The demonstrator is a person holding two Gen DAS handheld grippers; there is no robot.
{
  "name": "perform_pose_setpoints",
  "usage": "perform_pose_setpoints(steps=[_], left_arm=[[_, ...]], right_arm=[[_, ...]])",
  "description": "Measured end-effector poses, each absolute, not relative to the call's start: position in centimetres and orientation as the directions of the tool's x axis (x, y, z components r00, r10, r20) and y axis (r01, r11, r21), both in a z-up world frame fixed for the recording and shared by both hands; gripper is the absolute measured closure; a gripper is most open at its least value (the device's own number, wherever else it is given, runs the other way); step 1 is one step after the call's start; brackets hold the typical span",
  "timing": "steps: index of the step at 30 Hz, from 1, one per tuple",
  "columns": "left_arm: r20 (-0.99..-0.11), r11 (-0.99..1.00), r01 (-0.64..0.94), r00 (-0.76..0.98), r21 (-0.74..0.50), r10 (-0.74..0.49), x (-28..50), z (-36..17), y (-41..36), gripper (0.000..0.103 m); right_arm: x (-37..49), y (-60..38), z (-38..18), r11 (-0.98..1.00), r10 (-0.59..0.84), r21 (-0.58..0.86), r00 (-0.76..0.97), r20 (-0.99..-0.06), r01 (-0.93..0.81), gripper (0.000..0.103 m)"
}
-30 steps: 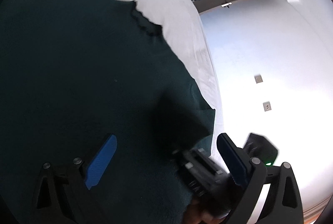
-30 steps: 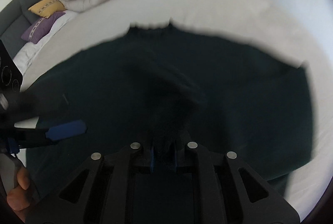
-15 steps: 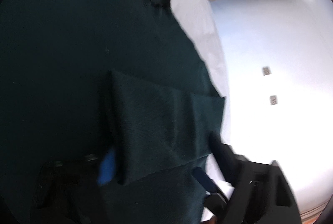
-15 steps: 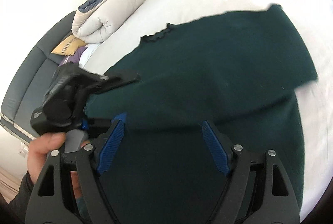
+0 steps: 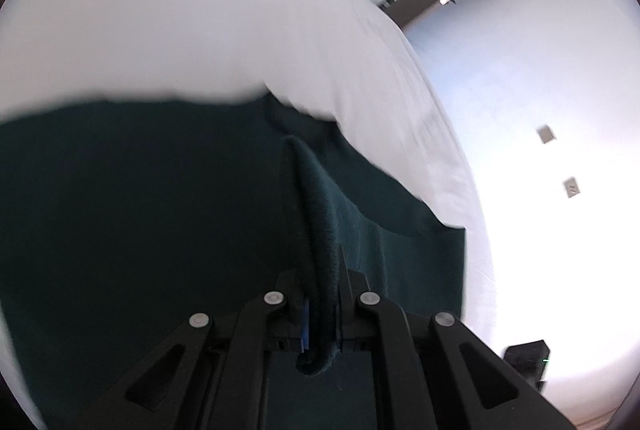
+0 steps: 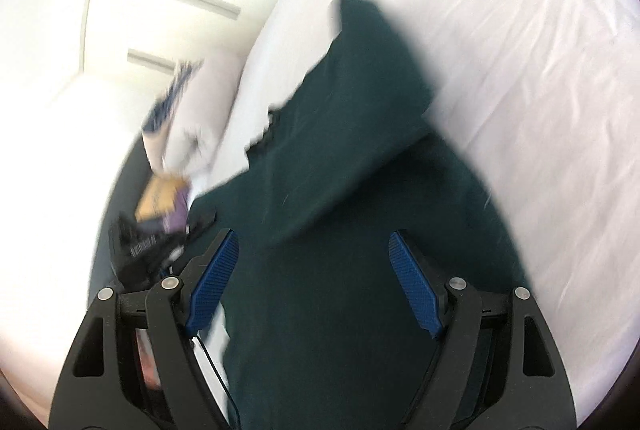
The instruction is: Fold small clothes
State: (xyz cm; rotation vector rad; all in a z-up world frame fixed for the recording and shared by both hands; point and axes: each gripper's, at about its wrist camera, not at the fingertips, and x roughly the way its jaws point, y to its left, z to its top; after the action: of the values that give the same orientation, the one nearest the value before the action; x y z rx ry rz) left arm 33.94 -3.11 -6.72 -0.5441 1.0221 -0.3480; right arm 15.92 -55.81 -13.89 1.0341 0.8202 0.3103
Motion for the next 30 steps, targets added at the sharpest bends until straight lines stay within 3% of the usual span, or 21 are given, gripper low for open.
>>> perform_pose_setpoints(steps=[9, 18, 24, 30], left_arm=[[-0.767, 0.831, -0.098, 0.458, -0.547, -0.450, 35.7, -12.1, 3.5, 0.095], [-0.772, 0.841, -0.072, 0.445, -0.537, -0.455, 36.3, -13.5, 2.7, 0.092], [-0.755, 0.823, -0.072, 0.448, -0.564, -0.478, 35.8, -14.2, 2.8, 0.088], [-0.754, 0.830, -0.054, 0.453, -0.555, -0.475, 35.5, -14.3, 3.1, 0.088]], right_arm=[[18.8, -57.6, -15.4, 0.417, 0.581, 0.890, 0.699, -0.417, 0.185, 0.025], [21.6, -60.2, -12.1, 0.440, 0.579, 0.886, 0.707, -0.406, 0.148, 0.025], [28.5, -59.5, -10.6, 0.464, 0.644, 0.879, 0.640, -0.418, 0.107, 0.024], [37.1, -58.3, -12.6, 0.429, 0.715, 0.897, 0.568, -0.408, 0.104, 0.024]])
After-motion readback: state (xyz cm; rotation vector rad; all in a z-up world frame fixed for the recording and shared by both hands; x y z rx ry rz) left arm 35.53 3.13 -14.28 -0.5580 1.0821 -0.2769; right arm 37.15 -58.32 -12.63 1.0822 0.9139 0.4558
